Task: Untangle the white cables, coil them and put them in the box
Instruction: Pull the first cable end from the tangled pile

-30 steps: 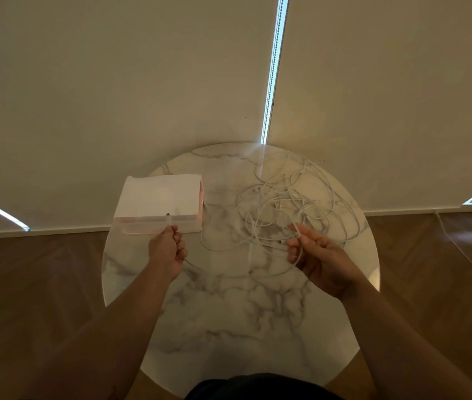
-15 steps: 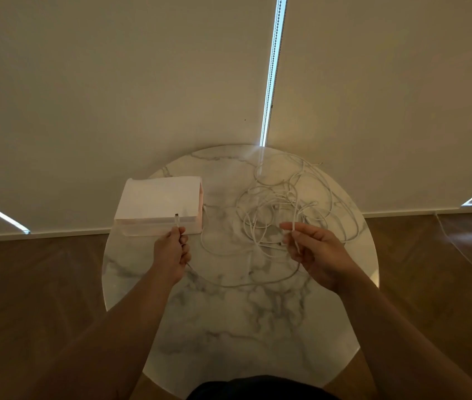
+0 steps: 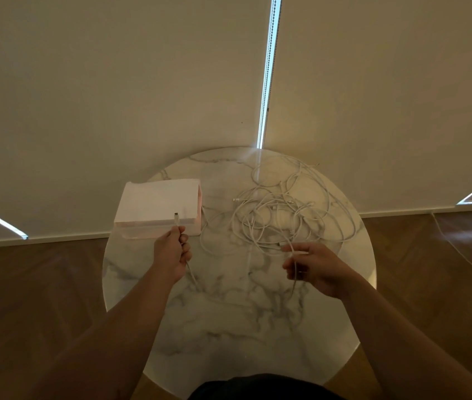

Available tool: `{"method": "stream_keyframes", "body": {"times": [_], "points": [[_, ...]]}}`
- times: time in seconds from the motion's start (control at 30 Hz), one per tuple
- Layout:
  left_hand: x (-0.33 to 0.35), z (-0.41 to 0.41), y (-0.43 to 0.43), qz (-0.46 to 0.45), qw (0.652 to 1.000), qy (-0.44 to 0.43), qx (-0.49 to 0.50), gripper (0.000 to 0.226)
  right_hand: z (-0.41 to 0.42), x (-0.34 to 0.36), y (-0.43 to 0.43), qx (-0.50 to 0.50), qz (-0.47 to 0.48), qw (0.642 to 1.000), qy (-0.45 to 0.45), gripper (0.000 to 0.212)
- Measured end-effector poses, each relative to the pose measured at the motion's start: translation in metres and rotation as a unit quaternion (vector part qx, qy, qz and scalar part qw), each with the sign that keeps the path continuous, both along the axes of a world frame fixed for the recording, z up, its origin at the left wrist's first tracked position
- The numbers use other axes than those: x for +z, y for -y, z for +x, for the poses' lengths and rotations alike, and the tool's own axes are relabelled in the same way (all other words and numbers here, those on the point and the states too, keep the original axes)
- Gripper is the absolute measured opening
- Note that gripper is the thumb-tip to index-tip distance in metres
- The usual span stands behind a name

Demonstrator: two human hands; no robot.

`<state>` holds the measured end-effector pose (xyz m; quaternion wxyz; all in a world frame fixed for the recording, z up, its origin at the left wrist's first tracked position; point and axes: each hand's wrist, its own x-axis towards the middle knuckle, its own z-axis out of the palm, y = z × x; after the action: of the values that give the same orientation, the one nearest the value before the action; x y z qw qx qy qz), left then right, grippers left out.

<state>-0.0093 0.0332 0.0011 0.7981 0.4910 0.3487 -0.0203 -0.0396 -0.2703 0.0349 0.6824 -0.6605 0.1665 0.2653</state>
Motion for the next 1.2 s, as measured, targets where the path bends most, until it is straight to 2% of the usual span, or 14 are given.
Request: {"method": "stream_keyframes", "body": {"times": [0.1,0.17,0.33,0.43,0.53,0.6,0.67,0.8,0.87,0.9,0.97,1.03,1.1,1.2], "points": [[-0.002,-0.001,-0.001,0.001,1.000,-0.001,-0.004,0.027,-0.002,0.001,-0.002,-0.064,0.068,0.996,0.012,0.019],[-0.002,-0.001,0.001,0.000,1.000,0.000,-0.006,0.026,0.000,0.001,-0.004,-0.099,0.066,0.992,0.044,0.021],[0.001,-0.002,0.003,0.013,1.000,0.009,-0.018,0.027,-0.001,0.006,-0.004,-0.074,0.049,0.994,0.069,0.020],[0.002,-0.002,0.003,0.021,0.999,0.012,-0.023,0.026,0.003,0.006,-0.005,-0.066,0.006,0.997,0.044,0.024],[0.003,-0.002,0.006,0.013,0.999,0.017,-0.028,0.028,0.005,0.002,-0.006,-0.075,-0.062,0.995,0.027,0.016],[0.003,-0.003,0.008,0.016,0.999,0.020,-0.042,0.028,0.006,-0.002,-0.010,-0.047,-0.086,0.994,0.040,0.023],[0.004,-0.004,0.010,0.028,0.998,0.020,-0.054,0.028,0.007,0.003,-0.014,-0.037,-0.045,0.996,0.065,0.026],[0.004,-0.004,0.011,0.044,0.997,0.023,-0.064,0.028,0.010,0.029,-0.017,-0.021,0.158,0.980,0.122,0.019],[0.004,-0.003,0.009,0.048,0.996,0.024,-0.069,0.029,0.009,0.027,-0.012,-0.015,0.180,0.977,0.111,0.017],[0.004,-0.003,0.008,0.052,0.996,0.024,-0.071,0.029,0.006,0.021,-0.009,-0.009,0.135,0.986,0.096,0.016],[0.006,-0.004,0.008,0.058,0.995,0.026,-0.075,0.028,-0.001,0.000,0.000,-0.002,-0.038,0.998,0.048,0.015],[0.008,-0.005,0.009,0.062,0.995,0.027,-0.076,0.028,-0.011,-0.024,0.010,-0.019,-0.155,0.988,-0.014,0.017],[0.010,-0.006,0.009,0.069,0.994,0.030,-0.080,0.028,-0.019,-0.034,0.014,-0.036,-0.175,0.983,-0.039,0.015],[0.013,-0.009,0.012,0.077,0.991,0.034,-0.101,0.028,-0.017,-0.022,0.008,-0.002,-0.195,0.981,0.015,0.008]]}}
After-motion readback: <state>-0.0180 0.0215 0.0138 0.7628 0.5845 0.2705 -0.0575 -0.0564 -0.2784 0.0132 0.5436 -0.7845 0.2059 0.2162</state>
